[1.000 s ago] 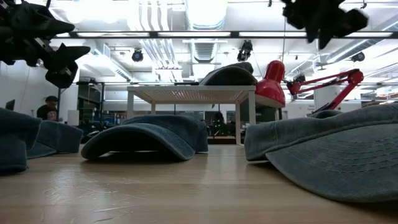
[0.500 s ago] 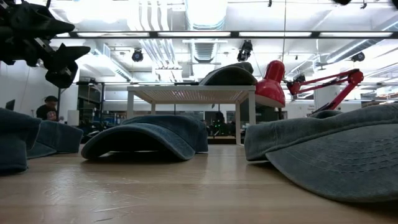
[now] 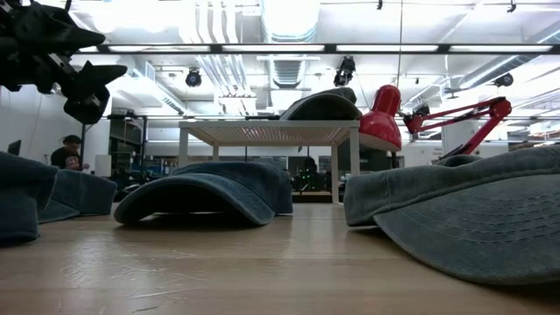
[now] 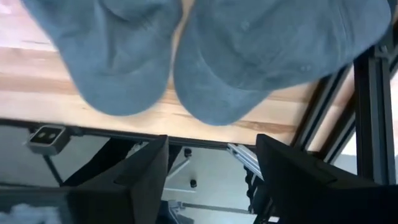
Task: Pick & Place hat
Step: Put the gray cap on top of the gray cap on the shelf
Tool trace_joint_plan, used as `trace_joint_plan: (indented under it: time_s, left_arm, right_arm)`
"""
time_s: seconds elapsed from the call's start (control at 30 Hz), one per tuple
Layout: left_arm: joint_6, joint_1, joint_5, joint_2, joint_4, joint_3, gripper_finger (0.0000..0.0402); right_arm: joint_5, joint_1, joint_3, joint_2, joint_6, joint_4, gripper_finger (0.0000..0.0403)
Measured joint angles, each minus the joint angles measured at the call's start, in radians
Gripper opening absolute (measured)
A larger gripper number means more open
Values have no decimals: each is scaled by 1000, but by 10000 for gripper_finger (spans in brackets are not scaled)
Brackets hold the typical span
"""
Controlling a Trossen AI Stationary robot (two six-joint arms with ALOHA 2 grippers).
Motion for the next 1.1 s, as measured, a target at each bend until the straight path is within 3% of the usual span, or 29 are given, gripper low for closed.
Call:
trace_joint_plan:
  time_s: [0.47,0.83,1.1]
  left_arm:
    - [0,0,0,0,0,0,216]
    - [0,0,0,0,1,0,216]
    - [0,0,0,0,1,0,216]
  right_arm:
    - [0,47,0,181,112,8,325]
    - [-20,57,-6,272,126,-92,345]
    - [-18,60,-66,257,165,-100,341]
